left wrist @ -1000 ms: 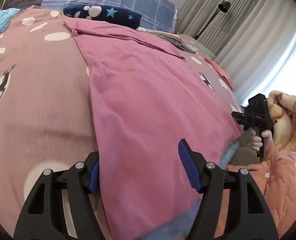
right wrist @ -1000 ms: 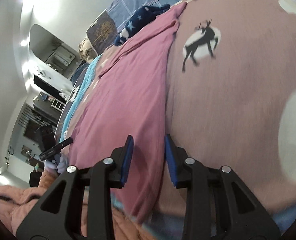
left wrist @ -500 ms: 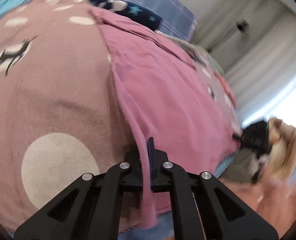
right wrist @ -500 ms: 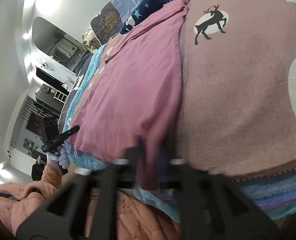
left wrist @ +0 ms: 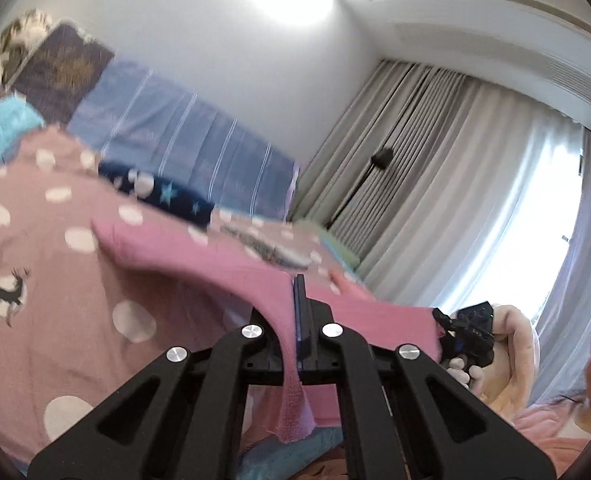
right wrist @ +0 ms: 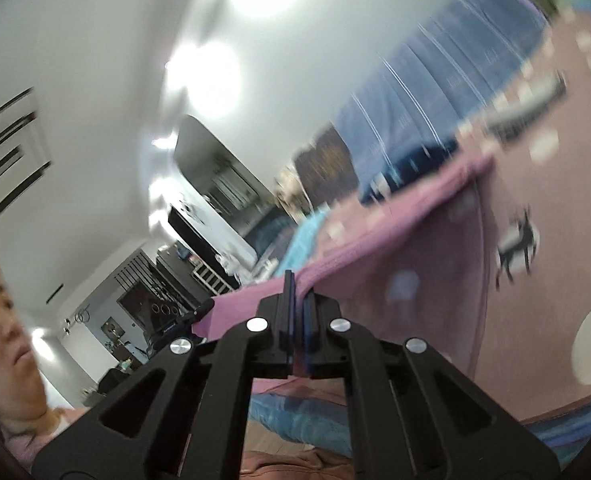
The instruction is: Fold small clothes
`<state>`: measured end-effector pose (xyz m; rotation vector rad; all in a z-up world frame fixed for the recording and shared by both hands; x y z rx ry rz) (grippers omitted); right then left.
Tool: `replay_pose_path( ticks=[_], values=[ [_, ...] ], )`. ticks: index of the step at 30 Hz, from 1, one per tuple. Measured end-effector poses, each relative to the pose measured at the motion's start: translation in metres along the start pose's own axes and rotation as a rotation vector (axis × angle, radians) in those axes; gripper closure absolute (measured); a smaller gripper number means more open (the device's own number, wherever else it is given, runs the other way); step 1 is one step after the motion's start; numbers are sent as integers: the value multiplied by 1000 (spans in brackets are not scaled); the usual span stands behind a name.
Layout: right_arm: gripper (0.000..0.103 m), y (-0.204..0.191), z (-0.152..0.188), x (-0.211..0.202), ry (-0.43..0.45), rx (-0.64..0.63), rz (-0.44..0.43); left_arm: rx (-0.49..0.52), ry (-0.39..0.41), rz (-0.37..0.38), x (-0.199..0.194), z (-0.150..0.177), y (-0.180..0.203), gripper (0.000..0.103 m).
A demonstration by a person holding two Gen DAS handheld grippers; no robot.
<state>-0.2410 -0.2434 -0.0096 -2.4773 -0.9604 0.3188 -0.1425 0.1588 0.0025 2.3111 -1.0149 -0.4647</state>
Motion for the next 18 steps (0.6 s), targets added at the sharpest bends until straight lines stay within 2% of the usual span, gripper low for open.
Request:
replay_pose_path(
  ticks=[2,4,5,9,12,18],
  values=[
    [100,-15,-10,-17,48,-67,35,20,24,-34,-5,0,0,101],
    [100,-14,-15,-23,57,-89,75,-6,9,-41,4,2,-10,101],
    [100,-3,-14,-17,30,-81,120,-30,-2,-53,11,4,-20,101],
    [100,33,-8,12,-20,9,145,-111,-48,-91,45,5,-52,101],
    [100,58,-9,33,-41,51,169,-140,-53,-105,65,-5,-68,101],
    [100,110,-45,76,-13,124,220,-157,-64,-164,107,-40,-100,101]
  ],
)
Point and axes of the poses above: each gripper's, at about its wrist camera, not at the fingertips, and x roughly the way its jaws point, y to its right, z to its underside, the point moved 8 cm from there along x, roughly the way its jaws point, and after that the axes turned 7 degrees about -x, right-handed, at the moved point
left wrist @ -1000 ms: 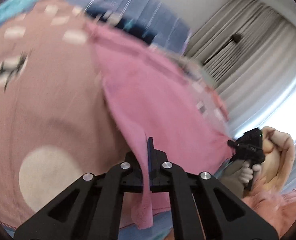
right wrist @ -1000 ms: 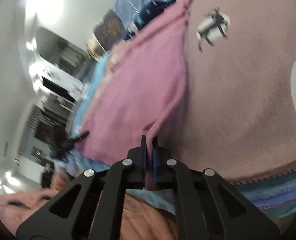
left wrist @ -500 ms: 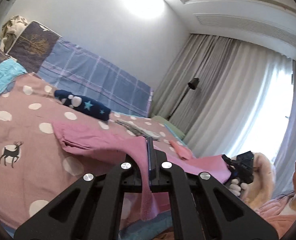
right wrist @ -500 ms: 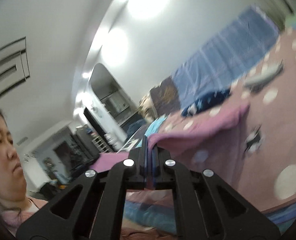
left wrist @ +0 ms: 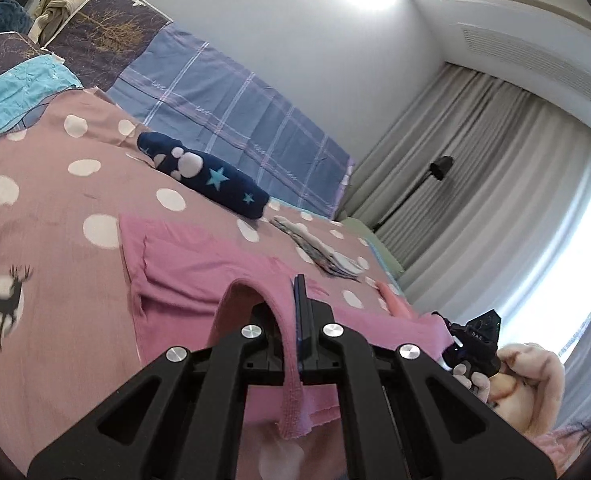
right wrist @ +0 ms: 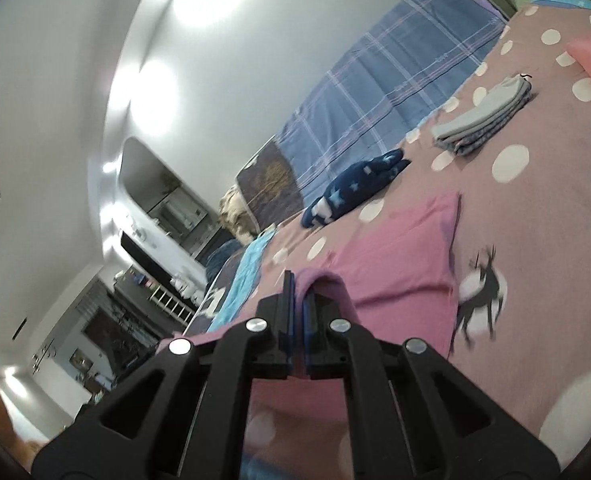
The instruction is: Fold small clothes
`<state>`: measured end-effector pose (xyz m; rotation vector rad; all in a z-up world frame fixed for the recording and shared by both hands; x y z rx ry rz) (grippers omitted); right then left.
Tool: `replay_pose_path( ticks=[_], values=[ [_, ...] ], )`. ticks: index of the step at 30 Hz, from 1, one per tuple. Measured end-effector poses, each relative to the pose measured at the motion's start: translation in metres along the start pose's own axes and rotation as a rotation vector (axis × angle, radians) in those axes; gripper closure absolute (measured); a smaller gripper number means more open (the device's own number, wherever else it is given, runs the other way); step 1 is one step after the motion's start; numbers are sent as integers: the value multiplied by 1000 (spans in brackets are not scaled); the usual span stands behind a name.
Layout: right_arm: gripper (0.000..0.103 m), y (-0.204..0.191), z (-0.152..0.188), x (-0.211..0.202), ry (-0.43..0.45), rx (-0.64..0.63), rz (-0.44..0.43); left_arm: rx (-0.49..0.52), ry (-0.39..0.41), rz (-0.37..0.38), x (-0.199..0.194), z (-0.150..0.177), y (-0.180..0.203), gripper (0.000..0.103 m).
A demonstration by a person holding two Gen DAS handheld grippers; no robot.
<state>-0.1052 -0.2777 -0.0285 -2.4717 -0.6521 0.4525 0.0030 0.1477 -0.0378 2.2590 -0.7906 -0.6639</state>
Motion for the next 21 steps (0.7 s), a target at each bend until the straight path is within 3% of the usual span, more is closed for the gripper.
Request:
replay_pose_path(
  ticks=[7,10,13,16,21],
  values=[
    [100,41,-50,82,-29,11,79,-17,-35,-108,83,-59,-36,101],
    [100,66,-65,125,-63,-8,160,-29,-62,-184,128,-74,-67,101],
    [99,108,-64,169,-128,5,254,-78,-137,-294,176,-67,-121,101],
    [99,155,-41,203,-210,69,319,-132,-223,-392,208,-41,-169,101],
    [99,194,-8,223,-268,107,346,-194,-203,-330,202,-40,-180,97]
  ],
)
Point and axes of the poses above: each gripper's, at about its wrist camera, not at the fingertips, and x roughly the way its jaws point, y to its right, z to its underside, the point moved 8 cm from there along x, roughly the way its jaws point, and after that the axes turned 7 degrees about -x, right-handed, at the moved point
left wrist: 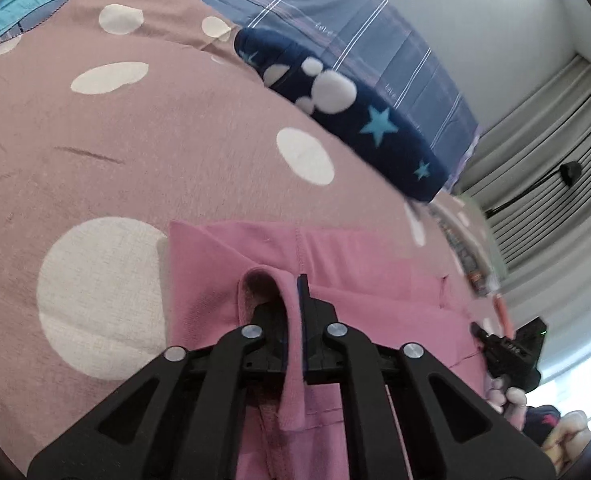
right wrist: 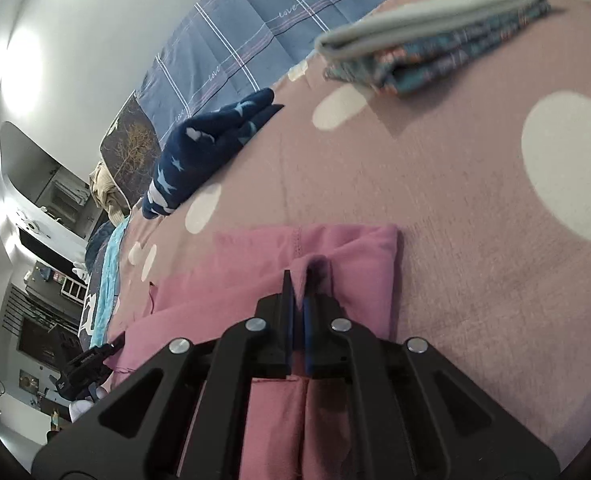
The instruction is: Fold small clothes
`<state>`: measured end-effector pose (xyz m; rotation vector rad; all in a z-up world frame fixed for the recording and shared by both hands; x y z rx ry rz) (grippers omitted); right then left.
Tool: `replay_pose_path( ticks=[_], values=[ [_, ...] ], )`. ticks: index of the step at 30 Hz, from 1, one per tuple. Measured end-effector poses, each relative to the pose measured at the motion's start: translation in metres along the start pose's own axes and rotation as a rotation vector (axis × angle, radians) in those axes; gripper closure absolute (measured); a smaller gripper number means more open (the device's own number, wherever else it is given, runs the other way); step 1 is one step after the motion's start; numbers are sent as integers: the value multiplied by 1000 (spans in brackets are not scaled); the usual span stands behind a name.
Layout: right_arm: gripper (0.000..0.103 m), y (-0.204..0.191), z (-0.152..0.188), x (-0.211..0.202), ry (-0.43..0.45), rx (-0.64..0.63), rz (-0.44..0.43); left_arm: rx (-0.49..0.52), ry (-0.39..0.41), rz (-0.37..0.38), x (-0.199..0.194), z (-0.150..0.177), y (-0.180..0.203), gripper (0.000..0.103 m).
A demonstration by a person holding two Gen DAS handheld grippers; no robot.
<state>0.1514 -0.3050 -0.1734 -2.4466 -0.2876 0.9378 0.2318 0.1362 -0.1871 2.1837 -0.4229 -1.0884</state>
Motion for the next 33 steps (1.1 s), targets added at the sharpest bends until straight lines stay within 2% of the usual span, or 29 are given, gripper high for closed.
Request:
replay_pose_path(
  ticks=[1,3,5,9,10,12,14,16,19,22,23,24,25,27,29,30,31,33],
  values=[
    [99,1,0,0,-1,5,-16,17,2,-18,-5,0,0,96],
    [97,-1,-2,-4,-5,-5,-30,35,3,-33,-13,2,2,84],
    [91,-4,0,-9,-12,-34,-21,64,6,-25,-29,10,10,76],
    [84,-12,7,-23,-36,-82,-23,99,-4,-34,-49,27,16,75],
    [84,-15,8,-26,-38,-98,-15,104,-6,-45,-51,30,15,75],
    [86,-18,11,-32,-42,-141,7,132,-4,-74,-51,32,12,94],
    [98,-22,12,-34,-44,-179,31,109,-8,-51,-46,28,12,101],
    [99,-24,11,-34,-43,-171,19,80,1,-9,-44,21,17,102],
    [99,-25,-2,-37,-18,-85,-60,52,28,57,-42,-4,34,102],
    [100,-25,-28,-39,25,-5,-116,64,82,63,-35,-35,46,102],
    [100,-21,-42,-36,46,20,-122,56,117,32,-27,-52,43,101],
    [99,-16,-53,-29,57,35,-105,46,132,11,-22,-59,39,99],
    [94,-11,-59,-23,61,47,-75,31,135,-25,-14,-67,32,95],
    [89,4,-67,-11,51,56,43,24,114,-55,-7,-68,27,74],
    [72,4,-63,-6,28,23,63,73,112,-59,-8,-63,29,62],
    [67,3,-58,-6,18,-8,69,93,107,-74,-7,-61,28,55],
    [61,2,-55,-5,6,-41,79,107,86,-95,-5,-57,24,55],
    [61,3,-51,-2,-15,-85,95,100,33,-124,5,-51,15,55]
  ],
)
Point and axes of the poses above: each gripper's, at about its wrist camera, not at the fingertips, and x roughly the way its jaws point, y to its right, z to its underside, the point moved 8 cm from there along x, roughly the way its jaws point, and after that the axes turned 7 degrees about -x, right-handed, at the moved point
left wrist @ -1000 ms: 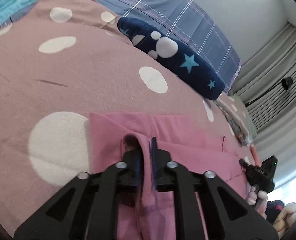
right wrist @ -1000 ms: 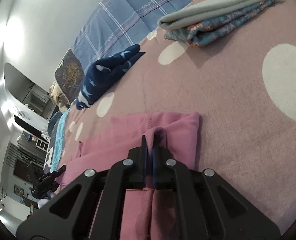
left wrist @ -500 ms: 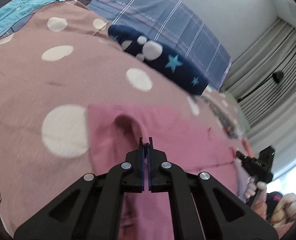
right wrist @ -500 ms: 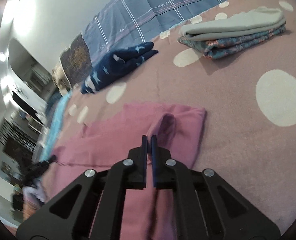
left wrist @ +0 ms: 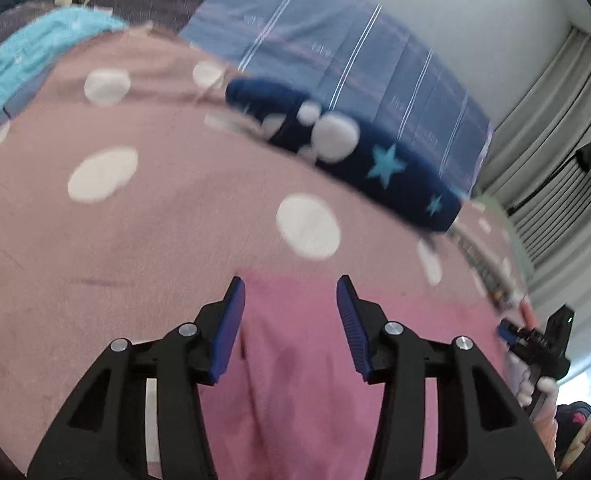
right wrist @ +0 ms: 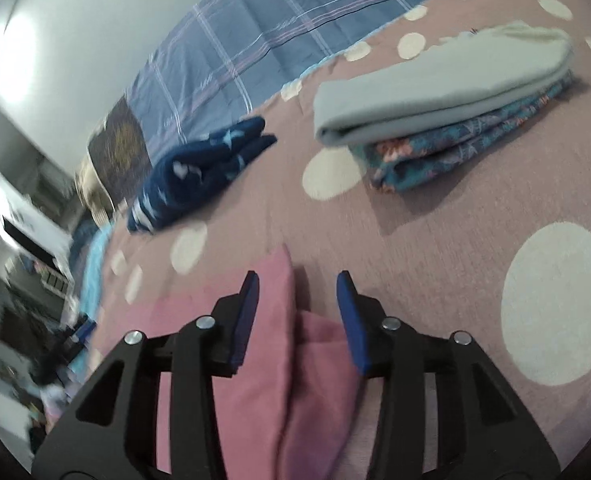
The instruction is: Fold small clothes
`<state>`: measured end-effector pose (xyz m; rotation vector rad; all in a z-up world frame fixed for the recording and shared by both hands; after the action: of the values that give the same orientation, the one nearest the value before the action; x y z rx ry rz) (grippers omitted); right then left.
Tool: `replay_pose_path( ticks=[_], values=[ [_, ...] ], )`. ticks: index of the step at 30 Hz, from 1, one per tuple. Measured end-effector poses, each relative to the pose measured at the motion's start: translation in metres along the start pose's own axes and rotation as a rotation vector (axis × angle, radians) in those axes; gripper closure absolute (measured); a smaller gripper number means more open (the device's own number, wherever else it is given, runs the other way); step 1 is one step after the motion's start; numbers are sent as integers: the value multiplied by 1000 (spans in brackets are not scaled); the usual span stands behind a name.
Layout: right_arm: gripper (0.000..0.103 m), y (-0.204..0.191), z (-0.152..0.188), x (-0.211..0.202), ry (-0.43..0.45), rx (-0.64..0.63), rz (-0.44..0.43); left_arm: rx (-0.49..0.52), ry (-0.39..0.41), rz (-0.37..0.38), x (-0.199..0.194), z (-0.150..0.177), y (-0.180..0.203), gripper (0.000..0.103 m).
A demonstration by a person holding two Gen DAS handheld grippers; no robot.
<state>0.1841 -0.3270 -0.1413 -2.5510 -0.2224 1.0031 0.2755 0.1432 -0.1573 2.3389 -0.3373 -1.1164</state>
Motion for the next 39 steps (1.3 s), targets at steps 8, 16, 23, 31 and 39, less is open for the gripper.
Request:
replay_pose_path(
  ticks=[8,16,23,31,39],
  values=[
    [98,-21,-2,34,-78,-134,-26,18,-35,31,16,4,6,101],
    [93,-43,-29,-13,84,-242,28,143,93,-27,1,-22,26,101],
    [75,-21,7,-20,6,-171,75,137,118,-81,-34,3,5,77],
    [73,16,80,-80,-25,-99,98,365,30,106,-77,98,102,64],
    [71,25,93,-117,9,-58,48,613,-246,336,-39,244,242,64]
  ],
)
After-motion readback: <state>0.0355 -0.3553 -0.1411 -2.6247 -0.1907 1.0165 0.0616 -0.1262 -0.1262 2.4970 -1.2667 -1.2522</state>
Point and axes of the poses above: each gripper's, at about its wrist camera, not at the fingertips, and x roughly the way its jaws point, y to its right, z to its underside, the point moved 8 cm from there along x, roughly the way its jaws point, and after that the axes turned 7 degrees about -x, right-handed, at the moved point
